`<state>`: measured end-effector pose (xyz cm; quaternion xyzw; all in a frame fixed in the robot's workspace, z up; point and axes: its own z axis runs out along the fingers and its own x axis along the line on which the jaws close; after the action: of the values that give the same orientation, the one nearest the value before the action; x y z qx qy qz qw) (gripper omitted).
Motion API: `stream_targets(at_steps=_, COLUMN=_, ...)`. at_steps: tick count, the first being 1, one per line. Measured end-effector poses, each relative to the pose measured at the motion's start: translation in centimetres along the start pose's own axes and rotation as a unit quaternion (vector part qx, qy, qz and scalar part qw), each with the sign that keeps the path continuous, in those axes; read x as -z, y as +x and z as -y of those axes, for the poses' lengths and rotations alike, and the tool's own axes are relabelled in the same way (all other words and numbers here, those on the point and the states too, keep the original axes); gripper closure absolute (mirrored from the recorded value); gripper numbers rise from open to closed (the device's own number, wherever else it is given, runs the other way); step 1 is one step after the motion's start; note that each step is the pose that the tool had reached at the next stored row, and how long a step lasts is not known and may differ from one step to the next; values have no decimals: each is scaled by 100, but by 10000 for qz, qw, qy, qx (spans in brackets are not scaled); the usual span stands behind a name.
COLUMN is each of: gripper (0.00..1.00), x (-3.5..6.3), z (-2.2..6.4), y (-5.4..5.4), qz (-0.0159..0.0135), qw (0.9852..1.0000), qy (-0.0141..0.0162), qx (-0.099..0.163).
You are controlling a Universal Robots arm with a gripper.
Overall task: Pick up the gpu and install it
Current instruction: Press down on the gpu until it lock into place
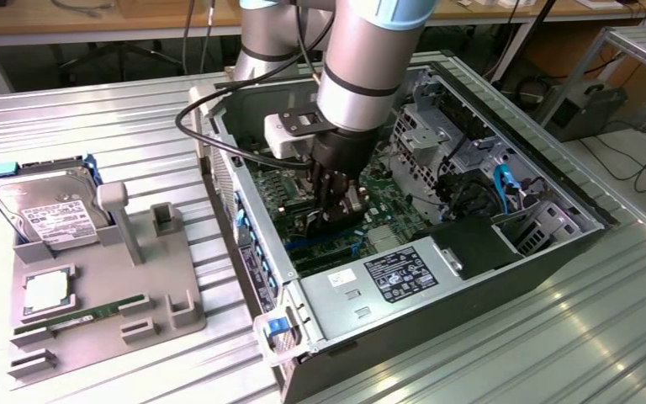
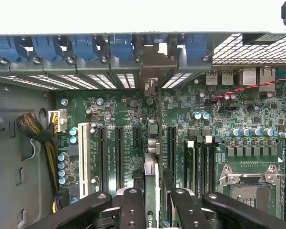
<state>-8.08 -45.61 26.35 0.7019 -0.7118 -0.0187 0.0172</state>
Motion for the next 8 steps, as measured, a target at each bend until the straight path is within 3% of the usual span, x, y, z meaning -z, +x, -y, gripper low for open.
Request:
stream_targets(at_steps=3, gripper=74, x=-42, z=2, y=-1, qz=19, qw=10000, qy=1, qx=1)
stream_targets(at_steps=4, gripper=74, x=-38, z=3, y=-11, qz=38, qw=10000, qy=3, qx=3)
stream_targets(at_steps=5, gripper=74, x=-35, z=2, y=-11, qz=35, qw=10000, qy=0, qx=3)
stream_targets(at_steps=6, gripper=74, x=-37, z=2, y=-11, qz=9, qw=10000, qy=1, qx=1)
stream_targets(at_steps=7, gripper=60, x=-27, z=2, y=-11, qz=2, qw=10000, qy=0, qx=1)
stream_targets(at_steps=8, gripper=60, x=-2, z=1, y=-12, qz=3, qw=10000, qy=1, qx=1)
